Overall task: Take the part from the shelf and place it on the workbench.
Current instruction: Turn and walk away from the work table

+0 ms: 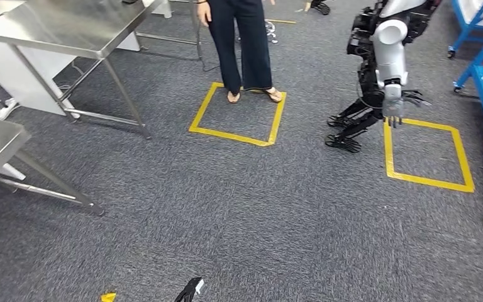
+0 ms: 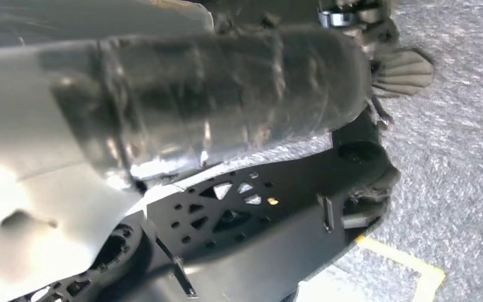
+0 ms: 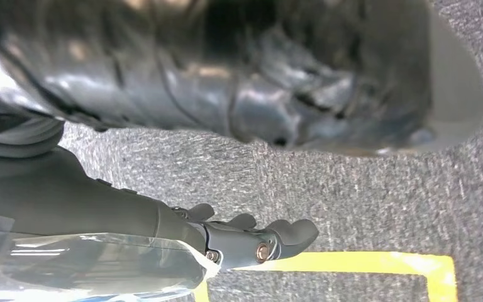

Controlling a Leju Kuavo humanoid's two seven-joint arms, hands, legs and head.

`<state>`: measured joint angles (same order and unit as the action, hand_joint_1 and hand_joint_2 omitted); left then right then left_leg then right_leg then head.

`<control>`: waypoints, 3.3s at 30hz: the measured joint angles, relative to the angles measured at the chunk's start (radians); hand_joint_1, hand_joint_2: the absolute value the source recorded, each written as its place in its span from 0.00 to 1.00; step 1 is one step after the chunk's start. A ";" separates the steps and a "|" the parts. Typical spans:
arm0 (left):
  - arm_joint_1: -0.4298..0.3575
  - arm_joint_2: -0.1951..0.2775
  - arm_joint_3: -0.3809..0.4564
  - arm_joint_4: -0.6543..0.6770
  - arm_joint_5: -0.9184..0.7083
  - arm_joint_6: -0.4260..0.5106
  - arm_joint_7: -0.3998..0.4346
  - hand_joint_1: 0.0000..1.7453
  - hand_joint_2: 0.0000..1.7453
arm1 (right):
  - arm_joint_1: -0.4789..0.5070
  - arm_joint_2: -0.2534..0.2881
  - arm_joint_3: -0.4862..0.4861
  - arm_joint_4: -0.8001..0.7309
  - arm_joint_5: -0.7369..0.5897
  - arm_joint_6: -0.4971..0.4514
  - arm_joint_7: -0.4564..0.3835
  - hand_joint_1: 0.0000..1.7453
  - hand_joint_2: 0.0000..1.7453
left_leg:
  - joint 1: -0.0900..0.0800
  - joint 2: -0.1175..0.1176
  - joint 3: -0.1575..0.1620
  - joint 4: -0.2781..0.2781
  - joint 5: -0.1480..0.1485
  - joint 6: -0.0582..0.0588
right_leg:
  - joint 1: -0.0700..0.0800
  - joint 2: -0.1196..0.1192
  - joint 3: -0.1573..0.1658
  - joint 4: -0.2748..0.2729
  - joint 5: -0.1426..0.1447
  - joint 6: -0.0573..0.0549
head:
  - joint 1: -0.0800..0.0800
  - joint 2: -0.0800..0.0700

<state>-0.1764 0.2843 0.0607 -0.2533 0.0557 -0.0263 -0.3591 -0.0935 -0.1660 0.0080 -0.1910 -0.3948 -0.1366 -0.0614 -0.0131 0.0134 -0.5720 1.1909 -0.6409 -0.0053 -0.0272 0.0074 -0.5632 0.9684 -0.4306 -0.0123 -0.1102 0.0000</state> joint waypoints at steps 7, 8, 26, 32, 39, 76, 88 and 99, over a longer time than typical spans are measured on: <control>-0.002 0.001 0.001 0.003 -0.001 0.002 0.004 0.00 0.00 | 0.001 0.006 0.001 0.001 0.001 0.000 0.010 0.00 0.00 | -0.004 -0.087 0.080 -0.204 0.149 0.031 | 0.001 0.088 -0.005 0.003 0.008 0.008 | -0.001 0.000; -0.002 0.001 0.002 0.004 0.000 0.001 0.007 0.00 0.00 | 0.002 0.008 0.002 0.001 0.001 -0.001 0.014 0.00 0.00 | -0.005 -0.098 0.088 -0.230 0.153 0.035 | -0.002 0.099 -0.010 0.002 0.011 0.014 | -0.001 0.000; 0.050 -0.030 -0.001 -0.003 0.024 0.030 0.164 0.00 1.00 | 0.046 0.038 0.017 -0.002 0.052 -0.032 0.106 0.00 1.00 | -0.001 0.039 0.099 -0.237 0.132 0.014 | -0.003 -0.023 0.013 0.008 -0.020 0.019 | 0.000 0.000; 0.089 -0.087 -0.006 -0.012 0.010 0.020 0.255 0.00 1.00 | 0.074 0.072 0.016 -0.061 0.161 0.022 0.095 0.00 1.00 | 0.004 0.004 -0.005 0.053 -0.015 0.007 | 0.007 -0.024 0.014 0.005 -0.017 -0.001 | -0.014 0.000; 0.142 -0.111 -0.018 -0.004 -0.007 -0.001 0.334 0.00 1.00 | 0.067 0.119 0.015 -0.175 0.264 0.071 0.080 0.00 1.00 | -0.011 0.004 0.158 -0.259 0.107 0.037 | 0.012 -0.029 0.015 0.000 -0.007 0.015 | -0.018 0.000; 0.201 -0.286 -0.036 -0.210 -0.051 0.029 0.352 0.00 0.00 | 0.368 0.164 0.010 -0.147 0.395 0.134 0.068 0.00 0.00 | 0.018 -0.001 0.099 -0.250 0.142 0.048 | 0.005 0.006 -0.071 0.194 -0.134 0.055 | -0.004 0.000; 0.362 -0.291 -0.042 -0.176 -0.051 0.030 0.360 0.00 0.00 | 0.204 0.161 0.010 -0.187 0.395 0.134 0.059 0.00 0.00 | -0.005 0.082 0.123 -0.233 0.097 0.032 | 0.045 -0.043 0.059 -0.039 -0.017 -0.007 | -0.006 0.000; 0.410 -0.282 -0.047 -0.042 -0.051 0.030 0.355 0.00 0.00 | 0.151 0.161 0.009 -0.321 0.395 0.134 0.062 0.00 0.00 | 0.052 -0.075 0.073 -0.210 0.139 -0.023 | 0.006 0.089 0.047 -0.035 -0.016 0.034 | -0.020 0.000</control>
<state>0.2334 0.0026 0.0133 -0.2950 0.0046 0.0035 -0.0037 0.0577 -0.0051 0.0172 -0.5120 0.0000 -0.0027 0.0010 0.0389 -0.0621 -0.4990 0.9811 -0.5017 -0.0286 -0.0207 0.0962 -0.5162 0.9337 -0.4468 0.0216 -0.1300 0.0000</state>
